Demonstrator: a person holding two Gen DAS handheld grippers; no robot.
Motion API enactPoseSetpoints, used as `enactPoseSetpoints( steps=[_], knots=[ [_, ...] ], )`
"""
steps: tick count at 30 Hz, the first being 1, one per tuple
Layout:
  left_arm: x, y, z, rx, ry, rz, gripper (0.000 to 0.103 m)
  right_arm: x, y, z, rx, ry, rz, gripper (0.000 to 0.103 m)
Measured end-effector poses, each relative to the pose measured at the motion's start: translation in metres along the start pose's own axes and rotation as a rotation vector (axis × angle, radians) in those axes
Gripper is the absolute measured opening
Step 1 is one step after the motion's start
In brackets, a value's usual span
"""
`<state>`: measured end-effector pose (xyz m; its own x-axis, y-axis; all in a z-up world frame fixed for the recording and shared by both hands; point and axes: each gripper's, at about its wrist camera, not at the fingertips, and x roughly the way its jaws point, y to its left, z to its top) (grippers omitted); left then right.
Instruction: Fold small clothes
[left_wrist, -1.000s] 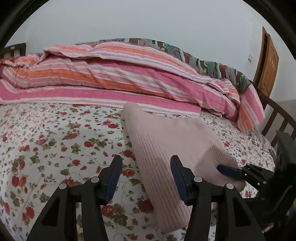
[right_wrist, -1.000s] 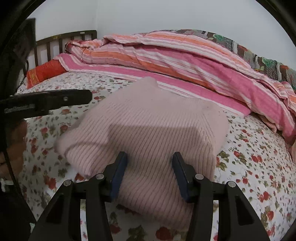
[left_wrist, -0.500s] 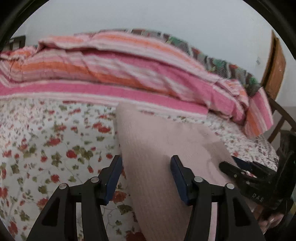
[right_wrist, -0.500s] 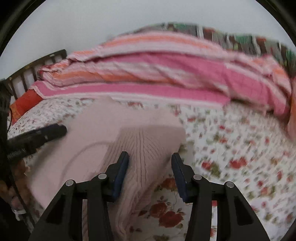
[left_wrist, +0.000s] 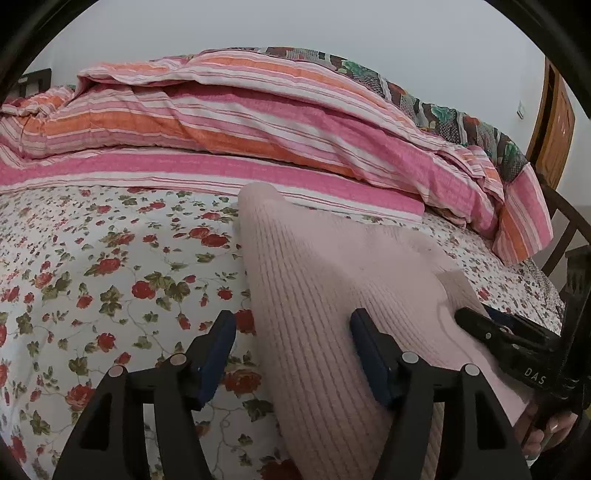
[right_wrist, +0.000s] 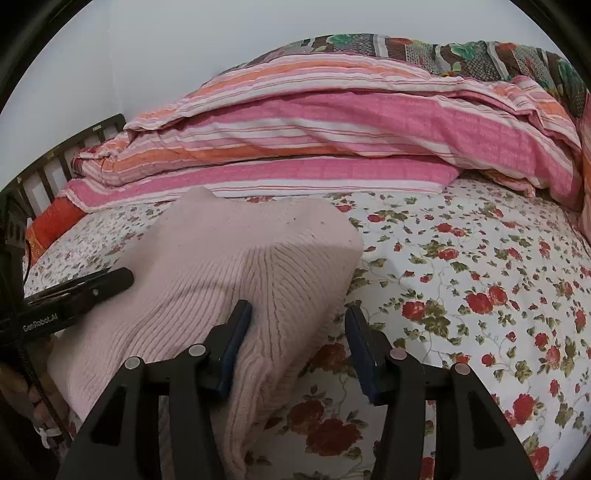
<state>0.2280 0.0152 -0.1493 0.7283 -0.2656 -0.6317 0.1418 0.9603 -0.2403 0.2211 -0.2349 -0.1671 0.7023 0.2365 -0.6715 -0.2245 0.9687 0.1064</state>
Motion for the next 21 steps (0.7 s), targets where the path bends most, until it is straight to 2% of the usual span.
enactPoseSetpoints(
  steps=[12, 21],
  knots=[
    [-0.0026, -0.0039, -0.0021, 0.017, -0.02, 0.021, 0.064, -0.0005, -0.003, -0.001, 0.028, -0.004, 0.005, 0.056],
    [-0.005, -0.0046, -0.002, 0.022, -0.031, 0.025, 0.064, -0.0074, -0.0001, -0.0038, 0.021, -0.03, 0.005, 0.056]
  ],
)
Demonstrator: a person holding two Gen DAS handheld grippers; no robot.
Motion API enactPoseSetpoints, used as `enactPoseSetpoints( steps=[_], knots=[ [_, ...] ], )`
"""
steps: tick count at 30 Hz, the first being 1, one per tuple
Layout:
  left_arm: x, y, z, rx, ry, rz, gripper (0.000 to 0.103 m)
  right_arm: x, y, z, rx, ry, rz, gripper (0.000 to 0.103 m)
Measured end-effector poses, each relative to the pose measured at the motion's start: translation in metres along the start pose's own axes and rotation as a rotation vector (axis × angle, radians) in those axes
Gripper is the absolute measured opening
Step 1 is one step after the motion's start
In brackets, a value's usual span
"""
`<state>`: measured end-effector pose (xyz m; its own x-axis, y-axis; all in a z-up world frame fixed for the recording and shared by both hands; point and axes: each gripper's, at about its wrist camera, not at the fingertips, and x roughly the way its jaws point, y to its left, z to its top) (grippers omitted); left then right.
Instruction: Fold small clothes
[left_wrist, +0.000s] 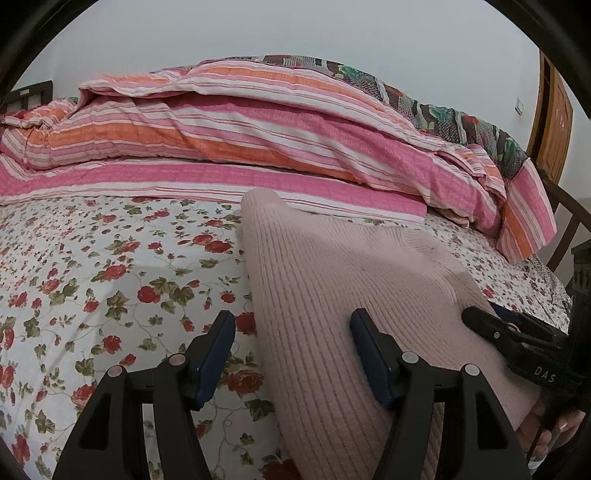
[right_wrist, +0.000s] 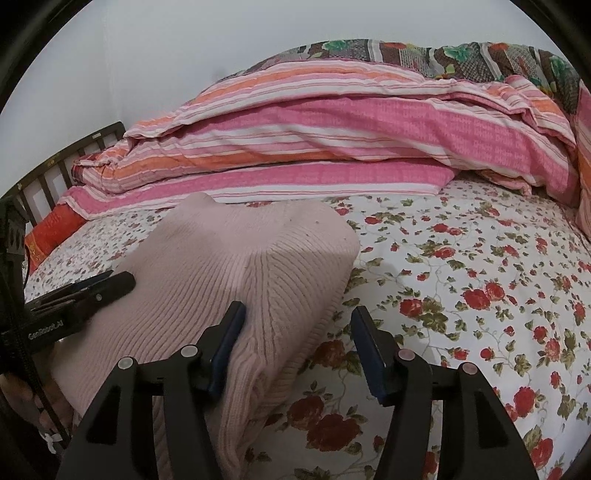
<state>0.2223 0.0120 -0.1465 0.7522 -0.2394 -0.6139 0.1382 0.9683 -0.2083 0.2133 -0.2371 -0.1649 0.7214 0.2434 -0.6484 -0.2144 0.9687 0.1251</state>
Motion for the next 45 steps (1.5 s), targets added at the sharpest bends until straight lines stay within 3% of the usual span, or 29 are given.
enactPoseSetpoints(
  steps=[5, 11, 15, 20, 33, 35, 39, 45],
  knots=[
    [-0.011, 0.006, 0.002, -0.018, -0.017, -0.032, 0.063, -0.017, -0.007, 0.0, 0.022, -0.045, 0.078, 0.051],
    [-0.025, 0.02, 0.003, -0.048, -0.06, -0.03, 0.063, -0.026, -0.013, 0.004, 0.04, -0.06, 0.106, 0.051],
    [-0.018, 0.032, 0.003, -0.106, -0.026, -0.015, 0.063, -0.031, -0.024, 0.01, 0.095, -0.092, 0.074, 0.05],
    [-0.015, 0.034, 0.005, -0.131, -0.019, -0.024, 0.063, -0.009, -0.036, 0.01, 0.191, -0.002, 0.14, 0.046],
    [-0.013, 0.024, 0.003, -0.11, -0.027, -0.021, 0.062, 0.007, -0.046, 0.013, 0.331, 0.059, 0.306, 0.039],
    [-0.012, 0.021, 0.003, -0.102, -0.03, -0.015, 0.062, 0.007, -0.041, 0.013, 0.312, 0.064, 0.287, 0.035],
    [-0.013, 0.016, 0.003, -0.078, -0.041, -0.008, 0.062, 0.004, -0.032, 0.016, 0.271, 0.053, 0.271, 0.012],
    [-0.016, 0.017, 0.002, -0.061, -0.047, -0.018, 0.062, -0.025, -0.028, 0.021, 0.19, -0.057, 0.246, 0.008]
  ],
)
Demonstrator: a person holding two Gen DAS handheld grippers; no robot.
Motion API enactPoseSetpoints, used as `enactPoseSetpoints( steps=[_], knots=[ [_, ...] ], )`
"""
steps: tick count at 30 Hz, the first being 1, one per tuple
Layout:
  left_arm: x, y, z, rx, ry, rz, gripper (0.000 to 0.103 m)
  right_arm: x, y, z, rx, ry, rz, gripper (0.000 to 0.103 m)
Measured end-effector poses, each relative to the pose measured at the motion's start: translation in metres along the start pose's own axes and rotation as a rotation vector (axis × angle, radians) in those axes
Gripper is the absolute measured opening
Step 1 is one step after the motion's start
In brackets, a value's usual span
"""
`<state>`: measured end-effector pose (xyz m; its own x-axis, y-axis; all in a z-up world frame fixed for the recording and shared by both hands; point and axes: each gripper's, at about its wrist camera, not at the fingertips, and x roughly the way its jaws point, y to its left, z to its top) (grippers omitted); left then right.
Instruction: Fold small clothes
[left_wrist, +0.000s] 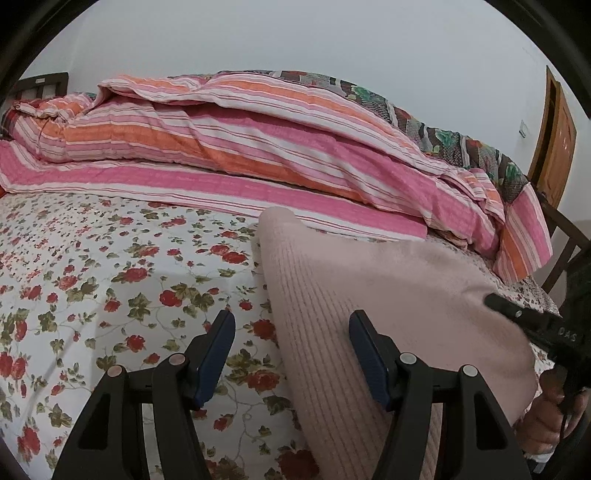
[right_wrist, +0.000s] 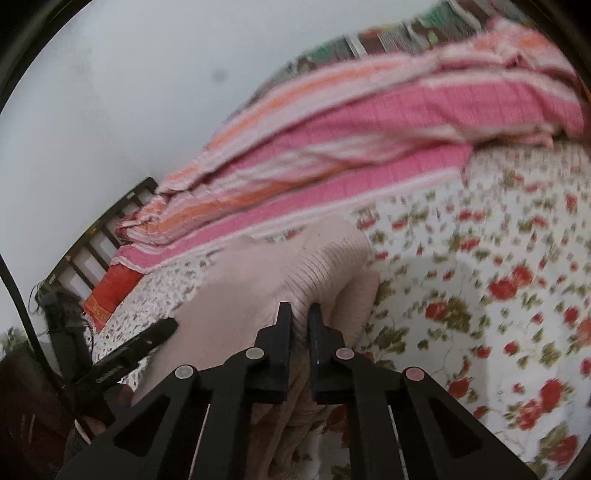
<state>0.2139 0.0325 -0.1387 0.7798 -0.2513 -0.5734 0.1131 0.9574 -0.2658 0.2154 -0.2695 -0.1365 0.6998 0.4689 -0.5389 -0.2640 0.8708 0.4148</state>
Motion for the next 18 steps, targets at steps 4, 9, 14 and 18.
enactPoseSetpoints(
  steps=[4, 9, 14, 18],
  knots=[
    [-0.001, -0.002, 0.001, 0.011, -0.002, -0.002, 0.062, 0.022, 0.0, -0.009, -0.044, 0.064, -0.128, 0.007],
    [-0.004, -0.004, 0.0, 0.019, -0.002, -0.01, 0.062, 0.021, -0.009, -0.008, -0.029, 0.087, -0.15, 0.008],
    [0.001, -0.007, -0.002, 0.026, 0.018, 0.021, 0.063, 0.016, 0.012, -0.012, -0.171, 0.053, -0.266, 0.011],
    [0.001, -0.01, -0.002, 0.036, 0.017, 0.03, 0.063, 0.002, 0.032, -0.008, -0.221, -0.014, -0.254, 0.021]
  ],
)
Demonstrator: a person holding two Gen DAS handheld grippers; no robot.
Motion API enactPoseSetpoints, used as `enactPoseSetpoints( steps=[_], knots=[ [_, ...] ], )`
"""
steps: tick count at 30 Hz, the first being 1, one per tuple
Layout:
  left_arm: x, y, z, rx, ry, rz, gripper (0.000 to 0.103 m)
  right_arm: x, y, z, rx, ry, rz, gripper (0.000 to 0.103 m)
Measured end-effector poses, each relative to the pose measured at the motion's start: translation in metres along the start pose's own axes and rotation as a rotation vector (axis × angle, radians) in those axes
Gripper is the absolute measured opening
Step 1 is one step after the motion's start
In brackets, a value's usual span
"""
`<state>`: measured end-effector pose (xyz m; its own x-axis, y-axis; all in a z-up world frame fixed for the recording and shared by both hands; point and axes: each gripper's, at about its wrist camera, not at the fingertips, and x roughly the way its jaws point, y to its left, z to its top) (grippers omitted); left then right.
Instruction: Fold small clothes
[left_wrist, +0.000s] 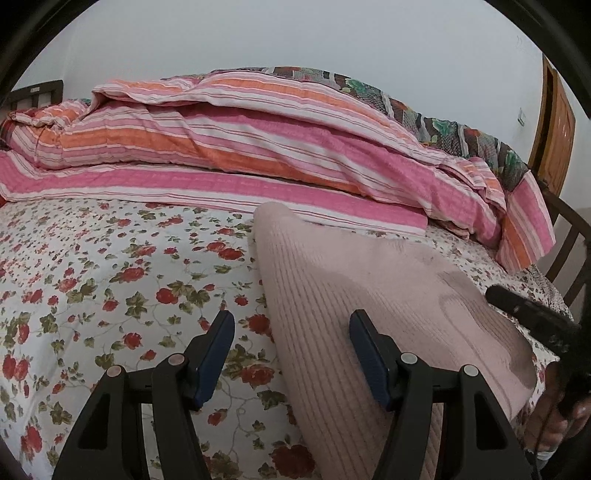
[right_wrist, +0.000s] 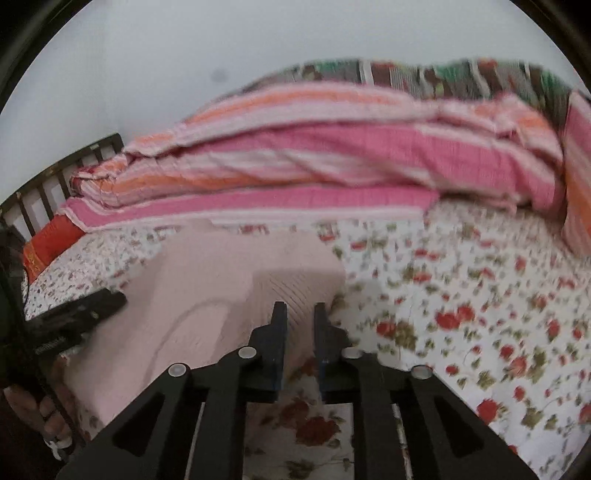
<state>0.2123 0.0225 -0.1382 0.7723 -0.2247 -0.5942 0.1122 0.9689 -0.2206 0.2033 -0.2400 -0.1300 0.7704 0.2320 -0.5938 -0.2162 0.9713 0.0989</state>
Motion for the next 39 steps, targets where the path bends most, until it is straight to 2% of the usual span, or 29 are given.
enactPoseSetpoints(
  steps=[2, 5, 8, 12, 15, 20, 24, 28, 31, 36, 39],
  knots=[
    [0.001, 0.0, 0.0, 0.001, 0.002, 0.001, 0.063, 0.002, 0.009, 0.0, -0.025, 0.003, 0.012, 0.021],
    [0.001, 0.0, 0.0, 0.005, 0.005, -0.002, 0.063, 0.02, 0.017, -0.008, -0.073, 0.061, -0.049, 0.021],
    [0.001, 0.0, -0.001, 0.013, 0.006, -0.001, 0.063, 0.025, 0.011, -0.012, -0.054, 0.07, -0.052, 0.022],
    [-0.001, 0.0, -0.001, 0.016, -0.002, -0.008, 0.063, 0.028, 0.002, -0.013, -0.009, 0.096, -0.054, 0.033],
    [-0.003, 0.001, 0.0, 0.001, 0.003, -0.031, 0.063, 0.029, -0.003, -0.014, 0.009, 0.105, -0.045, 0.033],
    [-0.005, -0.002, -0.001, 0.012, 0.007, -0.058, 0.063, 0.027, 0.004, -0.016, -0.053, 0.093, -0.095, 0.033],
    [-0.005, -0.009, -0.003, 0.041, 0.014, -0.082, 0.063, 0.02, 0.001, -0.008, -0.036, 0.09, -0.081, 0.034],
    [-0.002, -0.012, -0.002, 0.061, 0.032, -0.083, 0.063, 0.005, 0.008, -0.001, -0.034, 0.062, -0.029, 0.035],
    [0.0, -0.011, -0.001, 0.047, 0.049, -0.095, 0.063, 0.015, 0.019, -0.009, -0.096, 0.121, -0.088, 0.034],
    [0.003, -0.01, -0.001, 0.048, 0.069, -0.082, 0.065, 0.007, 0.005, -0.015, 0.033, 0.151, -0.051, 0.035],
    [0.001, -0.01, -0.002, 0.046, 0.075, -0.084, 0.065, 0.001, 0.009, -0.017, 0.03, 0.167, -0.066, 0.035]
  ],
)
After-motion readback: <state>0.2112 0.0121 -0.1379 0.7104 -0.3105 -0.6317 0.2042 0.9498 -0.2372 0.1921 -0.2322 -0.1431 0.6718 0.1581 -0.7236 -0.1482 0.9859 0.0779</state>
